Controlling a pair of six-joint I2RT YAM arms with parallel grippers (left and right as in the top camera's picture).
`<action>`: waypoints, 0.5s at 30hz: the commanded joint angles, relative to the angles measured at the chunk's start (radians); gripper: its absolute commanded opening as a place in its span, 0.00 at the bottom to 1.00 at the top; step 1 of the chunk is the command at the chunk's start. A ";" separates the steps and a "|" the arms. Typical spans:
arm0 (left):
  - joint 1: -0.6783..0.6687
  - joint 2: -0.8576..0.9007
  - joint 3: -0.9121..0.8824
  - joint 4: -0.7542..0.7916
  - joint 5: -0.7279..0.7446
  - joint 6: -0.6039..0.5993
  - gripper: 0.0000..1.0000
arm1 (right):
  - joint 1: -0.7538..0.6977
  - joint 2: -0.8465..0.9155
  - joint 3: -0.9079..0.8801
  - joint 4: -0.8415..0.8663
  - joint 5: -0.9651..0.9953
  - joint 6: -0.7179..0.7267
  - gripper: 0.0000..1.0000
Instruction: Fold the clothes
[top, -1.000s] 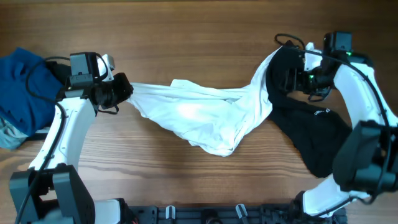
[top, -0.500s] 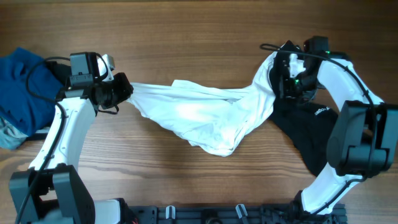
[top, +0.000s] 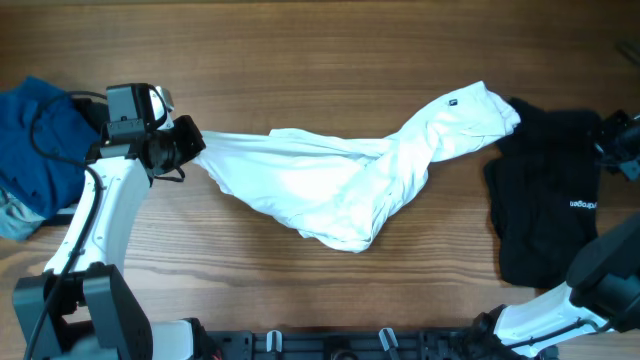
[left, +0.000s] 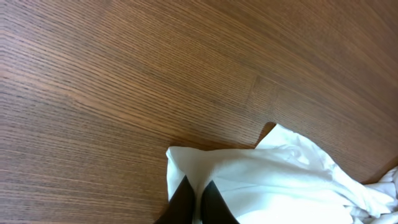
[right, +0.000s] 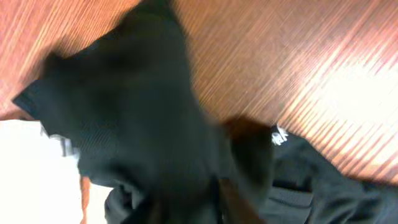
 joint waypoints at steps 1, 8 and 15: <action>0.006 -0.002 0.009 0.005 -0.018 -0.009 0.04 | 0.025 -0.012 0.009 -0.023 0.025 0.061 0.43; 0.008 -0.002 0.009 0.053 -0.019 -0.009 0.04 | 0.037 -0.018 0.009 0.037 -0.243 -0.101 0.49; 0.007 -0.002 0.009 0.056 -0.014 -0.035 0.04 | 0.252 -0.012 0.009 0.067 -0.526 -0.406 0.55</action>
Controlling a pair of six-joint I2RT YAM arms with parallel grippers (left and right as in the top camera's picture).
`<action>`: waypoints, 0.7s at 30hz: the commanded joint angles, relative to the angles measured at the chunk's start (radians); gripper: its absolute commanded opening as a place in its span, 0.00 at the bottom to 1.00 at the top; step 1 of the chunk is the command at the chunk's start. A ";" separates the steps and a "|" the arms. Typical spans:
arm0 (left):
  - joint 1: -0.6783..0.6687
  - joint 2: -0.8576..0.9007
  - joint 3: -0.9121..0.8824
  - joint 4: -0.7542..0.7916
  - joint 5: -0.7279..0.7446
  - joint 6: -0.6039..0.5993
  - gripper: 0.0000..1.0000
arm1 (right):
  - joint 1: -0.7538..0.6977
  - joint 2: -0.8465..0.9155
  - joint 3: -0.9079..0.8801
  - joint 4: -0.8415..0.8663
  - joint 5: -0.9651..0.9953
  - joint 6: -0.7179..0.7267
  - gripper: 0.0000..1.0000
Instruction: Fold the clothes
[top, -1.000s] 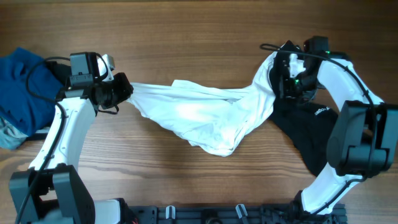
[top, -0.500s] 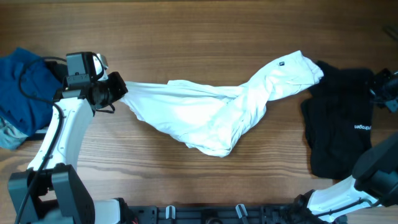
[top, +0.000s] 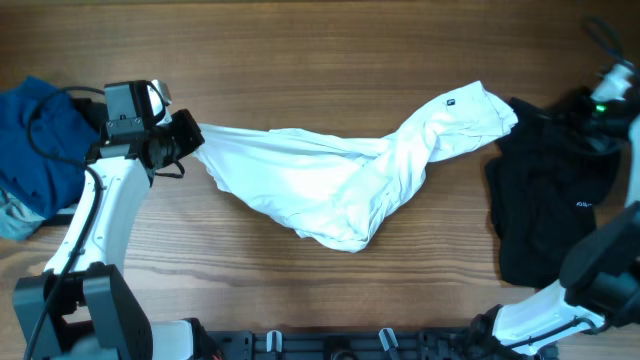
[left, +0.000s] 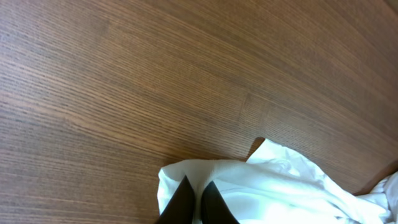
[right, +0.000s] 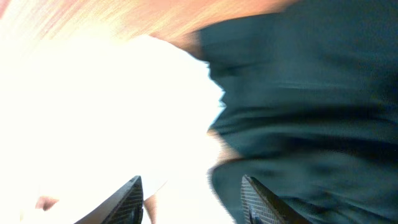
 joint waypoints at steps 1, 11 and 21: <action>0.007 -0.002 0.009 -0.009 -0.013 -0.026 0.04 | 0.182 -0.008 0.009 0.002 -0.071 -0.134 0.57; 0.007 -0.002 0.009 -0.026 -0.013 -0.026 0.04 | 0.634 0.100 0.009 0.136 0.294 0.061 0.64; 0.007 -0.002 0.009 -0.034 -0.013 -0.026 0.04 | 0.733 0.274 0.009 0.183 0.482 0.234 0.57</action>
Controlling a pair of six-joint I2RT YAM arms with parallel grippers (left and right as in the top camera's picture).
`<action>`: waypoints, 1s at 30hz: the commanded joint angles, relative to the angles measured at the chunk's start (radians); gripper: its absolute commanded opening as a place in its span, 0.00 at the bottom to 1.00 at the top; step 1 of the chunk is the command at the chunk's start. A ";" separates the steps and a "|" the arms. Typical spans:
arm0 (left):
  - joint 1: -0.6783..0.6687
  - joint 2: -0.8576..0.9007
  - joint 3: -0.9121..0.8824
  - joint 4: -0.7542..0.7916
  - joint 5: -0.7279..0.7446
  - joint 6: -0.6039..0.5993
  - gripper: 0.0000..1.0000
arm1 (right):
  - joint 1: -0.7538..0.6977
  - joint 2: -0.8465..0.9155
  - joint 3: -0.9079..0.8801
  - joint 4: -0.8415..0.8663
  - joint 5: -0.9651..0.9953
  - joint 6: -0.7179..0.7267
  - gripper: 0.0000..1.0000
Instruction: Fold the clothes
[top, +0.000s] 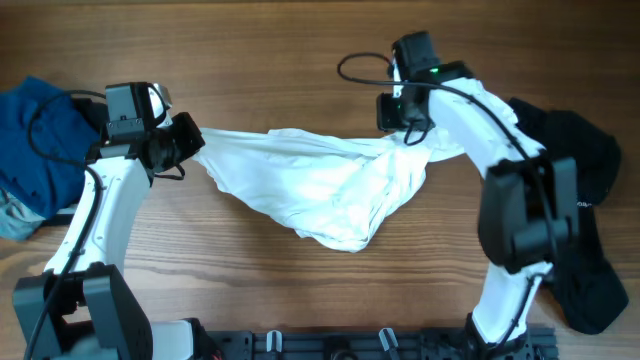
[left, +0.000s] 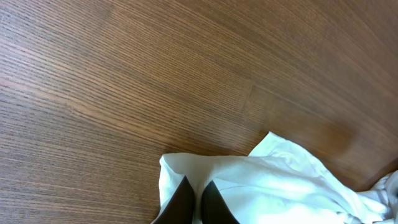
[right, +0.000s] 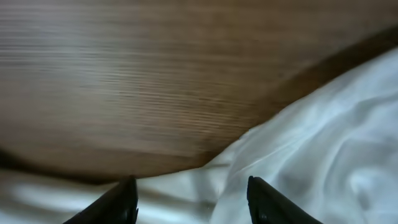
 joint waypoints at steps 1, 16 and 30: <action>0.007 -0.002 0.009 -0.001 -0.013 -0.012 0.04 | -0.010 0.031 0.010 0.003 0.102 0.098 0.57; 0.008 -0.002 0.009 0.081 -0.014 -0.012 0.04 | -0.037 -0.047 0.043 -0.078 0.117 0.166 0.04; 0.040 0.004 0.018 0.566 -0.099 -0.042 1.00 | -0.131 -0.307 0.204 -0.400 0.117 0.168 0.04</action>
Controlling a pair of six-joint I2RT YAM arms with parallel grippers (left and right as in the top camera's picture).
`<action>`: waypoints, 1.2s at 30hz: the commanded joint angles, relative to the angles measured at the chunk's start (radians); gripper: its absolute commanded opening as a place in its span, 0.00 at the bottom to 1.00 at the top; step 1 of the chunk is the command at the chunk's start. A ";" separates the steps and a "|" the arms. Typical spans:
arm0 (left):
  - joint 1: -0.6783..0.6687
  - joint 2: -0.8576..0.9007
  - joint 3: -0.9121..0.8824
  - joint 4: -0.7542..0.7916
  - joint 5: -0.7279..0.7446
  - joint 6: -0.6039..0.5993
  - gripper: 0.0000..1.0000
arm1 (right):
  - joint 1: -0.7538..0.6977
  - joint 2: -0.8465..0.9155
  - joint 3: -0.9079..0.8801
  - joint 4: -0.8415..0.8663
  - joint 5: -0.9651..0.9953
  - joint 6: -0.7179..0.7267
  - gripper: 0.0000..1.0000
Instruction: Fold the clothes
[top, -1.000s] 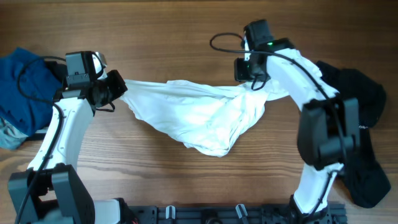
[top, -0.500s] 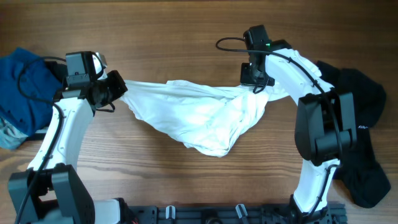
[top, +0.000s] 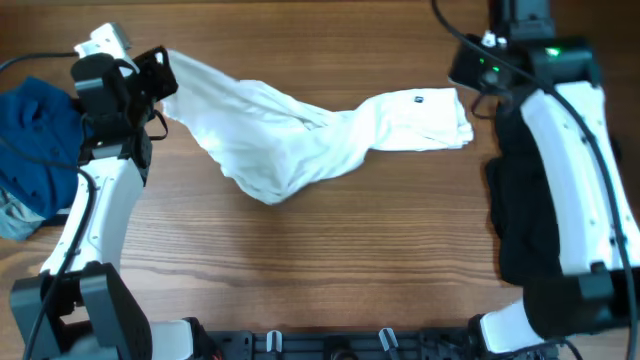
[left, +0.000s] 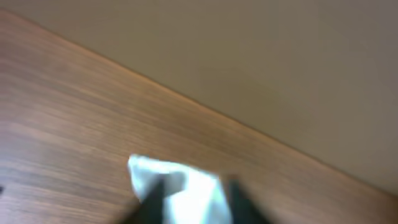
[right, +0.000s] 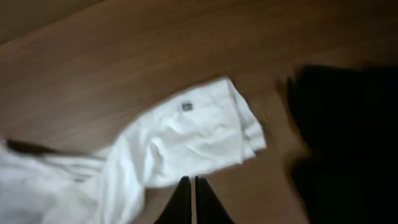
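A white garment (top: 300, 135) lies stretched across the table, from the upper left to its labelled end at the middle right. My left gripper (top: 158, 78) is raised at the garment's left end. The left wrist view is blurred: the fingers stand apart with white cloth (left: 186, 190) between them, so that gripper (left: 194, 190) reads open. My right gripper (top: 478, 72) hangs high at the upper right. In the right wrist view this gripper (right: 193, 180) is shut on nothing, with the white garment's (right: 186, 134) labelled end beyond its tips.
A black garment (top: 545, 210) lies heaped on the right side of the table, dark in the right wrist view (right: 348, 124). A blue garment (top: 35, 150) is bunched at the left edge. The far edge of the table runs just behind both arms.
The left gripper has risen toward the far left corner, the white garment shifting left with it, and its fingers now stand apart. The right gripper has left the garment's middle, stands high at the right and is shut.
First the left gripper held the white garment's left end, and the right gripper was at the black garment on the far right. Then the right gripper was open over the white garment's middle. Now the garment lies further left and straighter, with both arms raised.
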 joint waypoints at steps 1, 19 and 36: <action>0.003 0.002 0.015 -0.118 -0.013 -0.013 1.00 | 0.014 0.069 -0.063 -0.080 0.010 -0.005 0.04; -0.229 0.005 -0.107 -0.831 0.162 -0.200 1.00 | 0.018 0.084 -0.204 -0.011 -0.032 -0.029 0.24; -0.391 0.119 -0.208 -0.577 0.132 -0.541 0.89 | 0.018 0.084 -0.204 -0.037 -0.036 -0.035 0.24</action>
